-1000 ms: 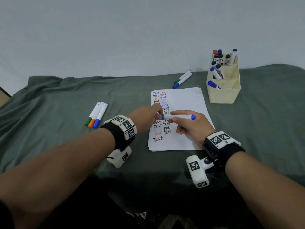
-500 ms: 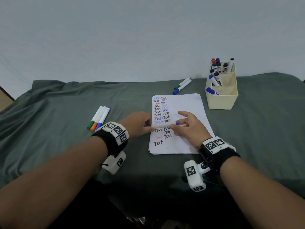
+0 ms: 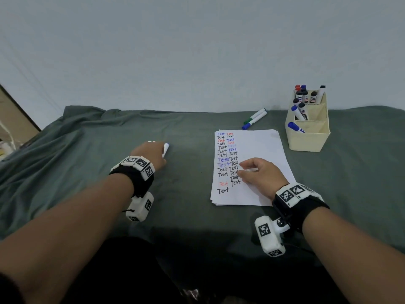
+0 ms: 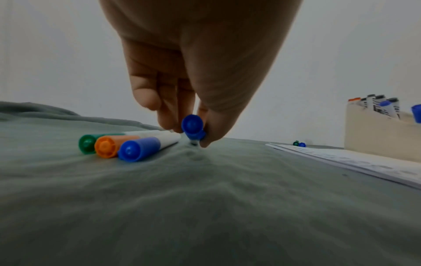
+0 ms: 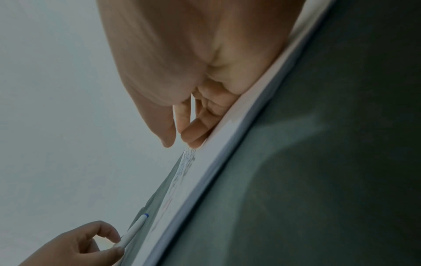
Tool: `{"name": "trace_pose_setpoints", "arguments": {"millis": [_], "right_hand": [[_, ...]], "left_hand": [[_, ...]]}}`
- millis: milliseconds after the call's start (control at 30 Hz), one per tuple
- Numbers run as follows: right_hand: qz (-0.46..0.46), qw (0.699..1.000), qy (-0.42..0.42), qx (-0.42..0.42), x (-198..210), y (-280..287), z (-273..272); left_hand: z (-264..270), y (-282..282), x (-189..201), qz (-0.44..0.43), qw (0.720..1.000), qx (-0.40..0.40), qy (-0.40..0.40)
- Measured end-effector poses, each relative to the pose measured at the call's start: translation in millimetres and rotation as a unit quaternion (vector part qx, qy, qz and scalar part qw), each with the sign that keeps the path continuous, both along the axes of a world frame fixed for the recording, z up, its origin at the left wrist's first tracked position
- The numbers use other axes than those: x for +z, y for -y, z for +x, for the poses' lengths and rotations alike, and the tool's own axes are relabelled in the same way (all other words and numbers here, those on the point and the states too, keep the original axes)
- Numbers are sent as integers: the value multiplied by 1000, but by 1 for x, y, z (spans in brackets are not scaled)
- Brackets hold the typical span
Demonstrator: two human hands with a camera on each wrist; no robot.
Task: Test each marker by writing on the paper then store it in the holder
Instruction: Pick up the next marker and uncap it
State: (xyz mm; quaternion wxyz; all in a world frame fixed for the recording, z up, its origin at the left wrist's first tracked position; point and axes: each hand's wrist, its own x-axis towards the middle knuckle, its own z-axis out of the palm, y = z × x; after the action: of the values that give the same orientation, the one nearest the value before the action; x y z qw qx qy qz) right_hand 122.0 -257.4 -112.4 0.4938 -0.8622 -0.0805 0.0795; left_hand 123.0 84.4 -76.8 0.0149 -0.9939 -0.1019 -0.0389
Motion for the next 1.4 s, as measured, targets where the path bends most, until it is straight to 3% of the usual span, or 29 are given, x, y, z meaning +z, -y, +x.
{"name": "trace_pose_setpoints", "arguments": {"millis": [267, 433, 667, 867, 967, 1400], "right_hand": [[-124, 989, 27, 78, 15, -9, 0], [-188, 971, 90, 118, 31, 4, 8], [-370, 911, 100, 149, 48, 47, 51], [-409, 900, 1, 148, 25, 64, 61], [-417, 896, -3, 153, 21, 62, 63], [-369, 919, 35, 134, 10, 65, 68]], "left_hand": [[1, -9, -6, -41, 997, 47, -35], [6, -13, -6, -45, 995, 83, -28], [41, 23, 13, 14, 999, -36, 0], [90, 84, 26, 24, 987, -156, -4], [118, 114, 27, 28, 979, -202, -15], [214, 197, 24, 48, 973, -207, -87]]}}
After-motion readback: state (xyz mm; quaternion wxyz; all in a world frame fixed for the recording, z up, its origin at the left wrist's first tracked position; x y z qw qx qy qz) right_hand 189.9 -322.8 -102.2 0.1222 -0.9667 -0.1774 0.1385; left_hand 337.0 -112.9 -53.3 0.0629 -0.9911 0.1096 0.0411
